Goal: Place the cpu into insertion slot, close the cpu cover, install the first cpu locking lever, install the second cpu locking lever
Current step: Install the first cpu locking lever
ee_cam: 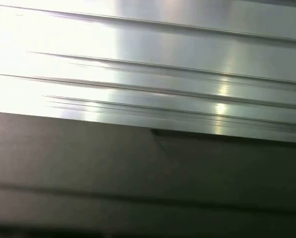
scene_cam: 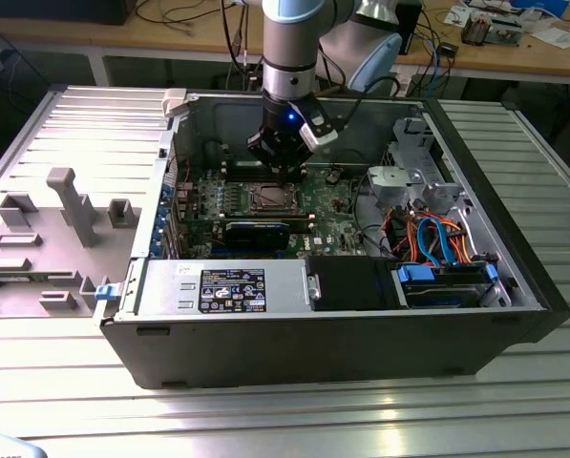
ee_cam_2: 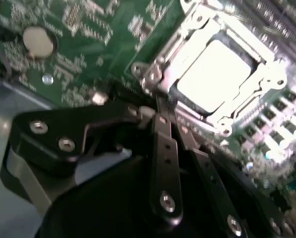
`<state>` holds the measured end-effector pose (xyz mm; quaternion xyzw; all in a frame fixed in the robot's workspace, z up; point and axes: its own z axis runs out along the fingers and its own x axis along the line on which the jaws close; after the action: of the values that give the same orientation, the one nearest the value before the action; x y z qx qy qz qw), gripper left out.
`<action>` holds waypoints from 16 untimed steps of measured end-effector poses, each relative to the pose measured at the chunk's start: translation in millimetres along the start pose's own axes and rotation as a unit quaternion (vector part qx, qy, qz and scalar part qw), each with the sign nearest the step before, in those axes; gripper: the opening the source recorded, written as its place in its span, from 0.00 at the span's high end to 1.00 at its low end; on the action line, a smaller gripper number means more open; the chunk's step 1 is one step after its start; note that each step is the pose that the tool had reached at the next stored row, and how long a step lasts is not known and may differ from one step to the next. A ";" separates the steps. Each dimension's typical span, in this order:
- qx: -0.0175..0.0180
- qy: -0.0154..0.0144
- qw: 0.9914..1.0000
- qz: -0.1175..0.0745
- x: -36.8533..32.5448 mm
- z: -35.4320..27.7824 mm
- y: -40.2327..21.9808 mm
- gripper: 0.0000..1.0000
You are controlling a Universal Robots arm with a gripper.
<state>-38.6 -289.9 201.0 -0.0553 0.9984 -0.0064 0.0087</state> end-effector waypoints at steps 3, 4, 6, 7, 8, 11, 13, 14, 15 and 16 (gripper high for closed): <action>0.001 0.000 1.000 0.000 0.0 -0.2 0.0 0.89; 0.001 0.000 1.000 0.000 0.0 -0.9 0.0 0.89; 0.002 0.000 1.000 0.000 0.0 -5.6 -0.7 0.89; 0.002 0.000 1.000 0.000 0.3 -7.9 -3.2 0.89; 0.002 0.000 1.000 0.000 0.6 -8.0 -5.9 0.89; 0.002 0.000 1.000 0.000 1.2 -7.9 -11.2 0.89; 0.002 0.000 1.000 0.000 1.5 -7.9 -14.7 0.89; 0.002 0.000 1.000 0.000 1.7 -7.9 -15.9 0.89; 0.002 0.000 1.000 0.000 1.8 -7.9 -17.3 0.89; 0.002 0.000 1.000 0.000 2.0 -7.8 -18.3 0.89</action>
<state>-38.7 -308.2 209.1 -0.0553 0.9984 -0.0080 0.0089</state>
